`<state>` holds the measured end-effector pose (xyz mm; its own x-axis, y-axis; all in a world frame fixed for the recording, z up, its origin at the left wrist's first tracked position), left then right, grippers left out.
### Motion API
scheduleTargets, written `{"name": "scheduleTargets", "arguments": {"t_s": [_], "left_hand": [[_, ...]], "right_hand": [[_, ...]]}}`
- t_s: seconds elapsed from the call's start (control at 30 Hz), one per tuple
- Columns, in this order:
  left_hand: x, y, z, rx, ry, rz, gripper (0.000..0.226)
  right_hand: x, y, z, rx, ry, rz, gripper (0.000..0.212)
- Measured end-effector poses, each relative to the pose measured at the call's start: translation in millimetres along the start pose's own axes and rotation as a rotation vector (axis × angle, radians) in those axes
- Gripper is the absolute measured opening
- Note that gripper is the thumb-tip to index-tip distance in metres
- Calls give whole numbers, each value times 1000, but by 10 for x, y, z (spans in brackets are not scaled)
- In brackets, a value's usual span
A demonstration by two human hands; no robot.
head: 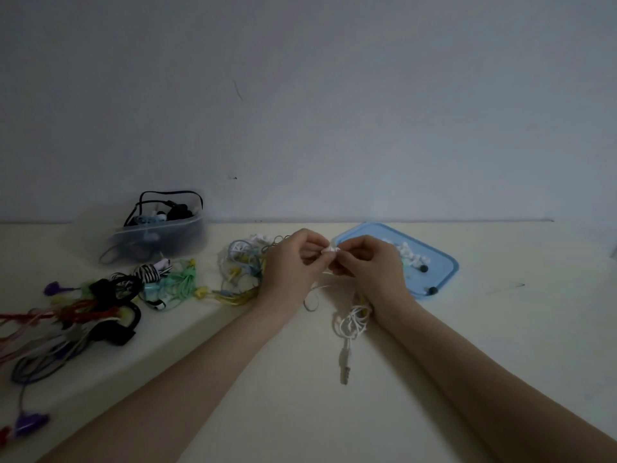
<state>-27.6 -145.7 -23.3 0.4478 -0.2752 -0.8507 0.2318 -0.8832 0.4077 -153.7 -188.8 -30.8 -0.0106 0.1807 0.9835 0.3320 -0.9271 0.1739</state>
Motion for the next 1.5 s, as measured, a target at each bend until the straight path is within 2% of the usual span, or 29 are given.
{"name": "scheduleTargets", "arguments": {"t_s": [0.13,0.33,0.63,0.77,0.9,1.13,1.3,1.5], "left_hand": [[-2,-13,8,-10,29,4,27],[14,-9,-34,-29,2,-8,28],[-16,-39,-50,4,-103,4,22],[-26,-26,-56,9,-116,8,19],[-20,-22,-65,6,-151,3,22],[-56,-37,-70,39,-166,-4,18],[-49,-44,-70,33,-182,8,20],[-52,-47,-66,42,-207,13,18]], "right_hand": [[1,-17,-11,2,152,23,9],[46,-34,35,86,185,5,3],[33,-1,14,170,352,74,6],[36,-2,15,193,375,80,6],[36,-6,1,199,424,101,17],[38,-19,-20,251,446,143,10],[26,-7,-22,281,457,162,20],[24,8,-24,322,433,159,5]]}}
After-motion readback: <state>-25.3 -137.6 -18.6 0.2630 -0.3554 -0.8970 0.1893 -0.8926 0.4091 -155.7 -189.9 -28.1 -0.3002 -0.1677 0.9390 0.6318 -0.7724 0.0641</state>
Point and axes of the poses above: each hand's wrist, its own y-axis towards the middle knuckle, its own z-axis out of the palm, x = y × z, the point moved 5 cm from there along y, towards the middle knuckle, and after that the axes turned 8 degrees about x, right-handed, at the moved point
